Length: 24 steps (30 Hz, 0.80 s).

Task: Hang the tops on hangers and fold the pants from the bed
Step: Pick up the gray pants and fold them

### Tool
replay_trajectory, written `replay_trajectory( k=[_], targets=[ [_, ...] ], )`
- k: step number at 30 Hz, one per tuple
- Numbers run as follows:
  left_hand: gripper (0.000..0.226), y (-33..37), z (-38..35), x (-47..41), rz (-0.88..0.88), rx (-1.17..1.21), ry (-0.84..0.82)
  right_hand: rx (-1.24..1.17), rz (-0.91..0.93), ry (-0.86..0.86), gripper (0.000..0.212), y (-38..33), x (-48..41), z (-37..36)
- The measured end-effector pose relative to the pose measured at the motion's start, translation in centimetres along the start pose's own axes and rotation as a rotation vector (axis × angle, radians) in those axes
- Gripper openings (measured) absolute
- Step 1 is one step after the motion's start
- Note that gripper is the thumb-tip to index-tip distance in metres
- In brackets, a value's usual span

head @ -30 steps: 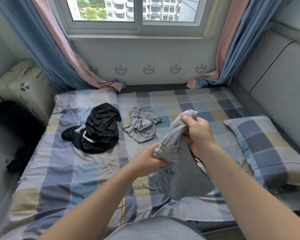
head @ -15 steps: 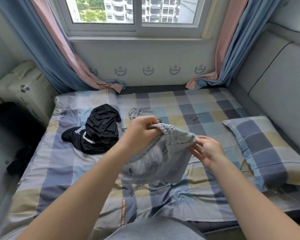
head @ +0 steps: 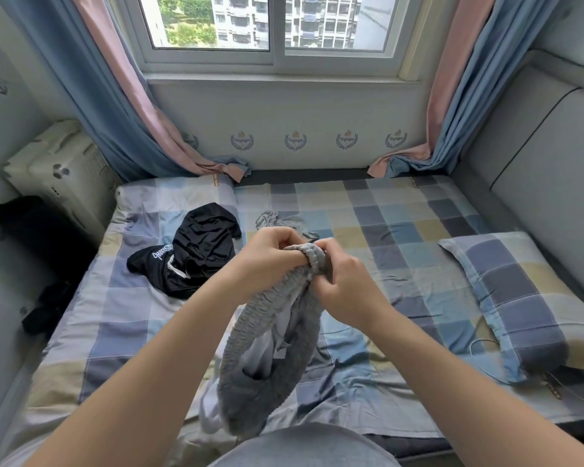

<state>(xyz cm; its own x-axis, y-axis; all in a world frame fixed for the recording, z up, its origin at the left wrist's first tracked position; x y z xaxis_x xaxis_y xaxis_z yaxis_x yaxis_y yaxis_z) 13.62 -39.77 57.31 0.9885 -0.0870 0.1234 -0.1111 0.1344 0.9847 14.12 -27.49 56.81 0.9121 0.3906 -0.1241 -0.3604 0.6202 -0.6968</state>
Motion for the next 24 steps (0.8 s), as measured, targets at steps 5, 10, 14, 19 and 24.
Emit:
replay_trajectory(
  k=[5, 10, 14, 19, 24],
  targets=[
    [0.008, -0.9, 0.7, 0.5, -0.020, 0.081, 0.034, 0.114, 0.115, -0.049, 0.035, -1.9, -0.5, -0.5],
    [0.010, -2.6, 0.2, 0.3, -0.016, 0.034, 0.033, 0.193, 0.100, -0.007, 0.018, -1.7, -1.1, 0.2],
    [0.017, -3.8, -0.5, 0.1, -0.065, -0.054, 0.025, 0.113, 0.052, 0.081, 0.016, -0.7, -1.3, 2.1],
    [0.006, -6.0, -1.4, 0.2, -0.117, -0.237, 0.024, -0.063, -0.064, 0.117, 0.015, 1.5, -1.0, 3.6],
    [0.007, -11.2, 0.1, 0.3, 0.019, -0.360, 0.088, -0.140, -0.062, 0.198, 0.008, 3.2, -1.2, 6.5]
  ],
)
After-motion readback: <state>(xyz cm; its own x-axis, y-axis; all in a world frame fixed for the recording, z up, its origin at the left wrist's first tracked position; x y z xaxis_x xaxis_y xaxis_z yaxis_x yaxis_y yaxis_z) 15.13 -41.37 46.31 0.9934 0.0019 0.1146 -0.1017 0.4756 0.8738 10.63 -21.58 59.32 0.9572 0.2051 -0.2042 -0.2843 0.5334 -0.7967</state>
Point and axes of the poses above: each hand's wrist, its own x-axis away from the middle knuckle, its own z-axis out of the back of the hand, y = z × x, the point moved 10 cm from there along -x, towards the middle knuckle, and after that the axes turned 9 degrees about x, right-handed, at the moved point
